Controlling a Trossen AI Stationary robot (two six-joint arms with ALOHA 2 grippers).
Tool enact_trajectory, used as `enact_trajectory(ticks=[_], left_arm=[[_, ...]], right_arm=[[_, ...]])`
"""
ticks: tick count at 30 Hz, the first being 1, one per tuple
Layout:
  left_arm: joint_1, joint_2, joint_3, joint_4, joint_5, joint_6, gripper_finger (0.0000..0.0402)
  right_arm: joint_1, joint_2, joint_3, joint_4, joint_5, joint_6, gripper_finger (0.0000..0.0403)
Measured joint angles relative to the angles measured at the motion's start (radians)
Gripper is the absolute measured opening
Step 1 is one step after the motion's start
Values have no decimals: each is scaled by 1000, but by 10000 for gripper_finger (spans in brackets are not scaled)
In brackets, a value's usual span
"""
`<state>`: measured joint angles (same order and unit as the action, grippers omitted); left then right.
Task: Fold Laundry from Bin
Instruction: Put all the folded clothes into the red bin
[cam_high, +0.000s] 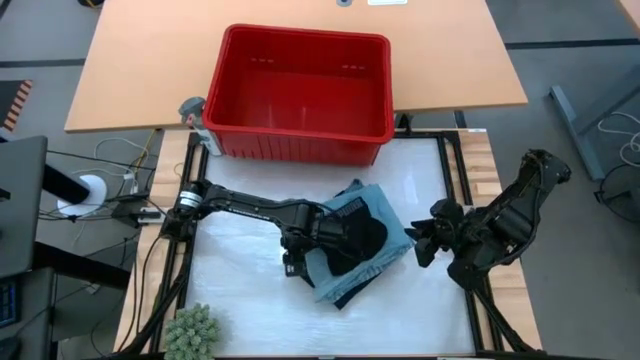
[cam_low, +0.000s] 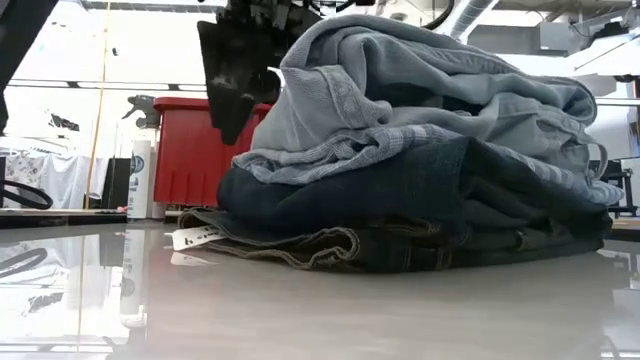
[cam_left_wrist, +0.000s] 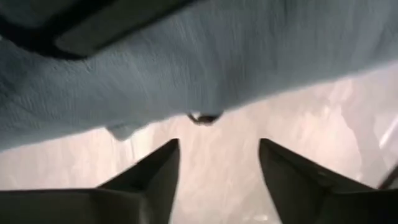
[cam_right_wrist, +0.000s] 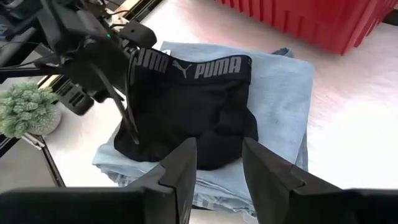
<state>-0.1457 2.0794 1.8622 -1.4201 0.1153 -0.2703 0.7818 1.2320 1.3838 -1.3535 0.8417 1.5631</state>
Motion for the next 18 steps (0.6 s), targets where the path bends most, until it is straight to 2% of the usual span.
enact_trajectory(ticks=[5, 8, 13, 15, 18], left_arm=[[25, -81, 1, -84, 55, 110, 263], [58, -145, 1, -156, 106, 138, 273], [131, -294, 2, -156, 116, 150, 274], [168, -344, 2, -141, 85, 187, 274], [216, -396, 1, -27, -35, 312, 274]], right_arm=[[9, 0, 0, 0, -2, 9, 156], [-2, 8, -7, 2, 16, 51, 149], [-20, 67, -92, 10, 43, 218, 115], [-21, 100, -131, 34, 53, 298, 95], [-22, 156, -177, 145, 151, 360, 50]])
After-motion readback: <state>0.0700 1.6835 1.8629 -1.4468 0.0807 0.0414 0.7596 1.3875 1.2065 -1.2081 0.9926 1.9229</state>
